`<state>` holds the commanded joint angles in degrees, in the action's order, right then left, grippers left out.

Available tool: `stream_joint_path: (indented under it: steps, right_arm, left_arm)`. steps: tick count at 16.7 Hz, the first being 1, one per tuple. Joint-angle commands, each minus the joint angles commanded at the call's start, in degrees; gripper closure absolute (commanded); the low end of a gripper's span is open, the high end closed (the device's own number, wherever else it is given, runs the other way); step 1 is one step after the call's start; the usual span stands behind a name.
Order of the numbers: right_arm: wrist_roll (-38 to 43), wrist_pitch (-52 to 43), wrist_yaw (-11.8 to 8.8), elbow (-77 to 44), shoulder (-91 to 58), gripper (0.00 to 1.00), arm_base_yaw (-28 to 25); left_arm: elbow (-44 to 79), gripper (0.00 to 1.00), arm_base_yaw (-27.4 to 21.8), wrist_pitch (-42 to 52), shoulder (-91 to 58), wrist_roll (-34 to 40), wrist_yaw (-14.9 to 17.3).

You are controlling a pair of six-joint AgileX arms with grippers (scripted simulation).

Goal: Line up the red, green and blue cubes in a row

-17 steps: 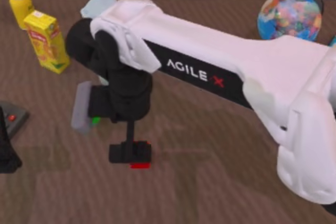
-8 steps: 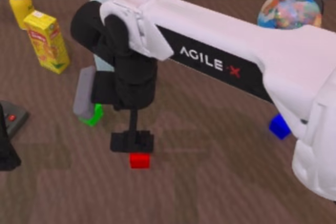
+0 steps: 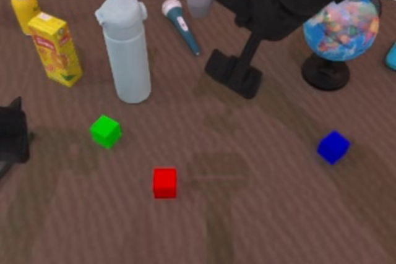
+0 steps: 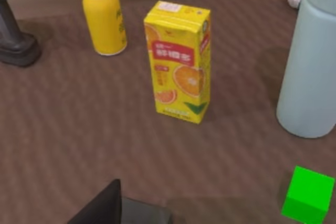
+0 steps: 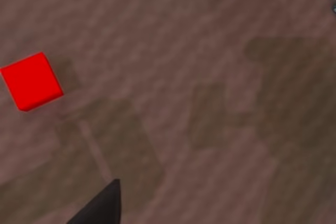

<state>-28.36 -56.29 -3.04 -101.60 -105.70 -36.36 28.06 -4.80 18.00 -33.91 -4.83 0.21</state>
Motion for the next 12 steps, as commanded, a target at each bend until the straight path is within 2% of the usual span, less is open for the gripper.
stream_joint_path:
  steps: [6, 12]
  right_arm:
    - [10.9, 20.9, -0.6, 37.0, 41.1, 0.00, 14.8]
    - [20.5, 39.8, 0.6, 74.0, 77.2, 0.00, 27.0]
  left_arm:
    - [24.9, 0.00, -4.3, 17.0, -35.8, -4.4, 0.1]
    - [47.7, 0.00, -8.1, 32.5, -65.6, -8.4, 0.0]
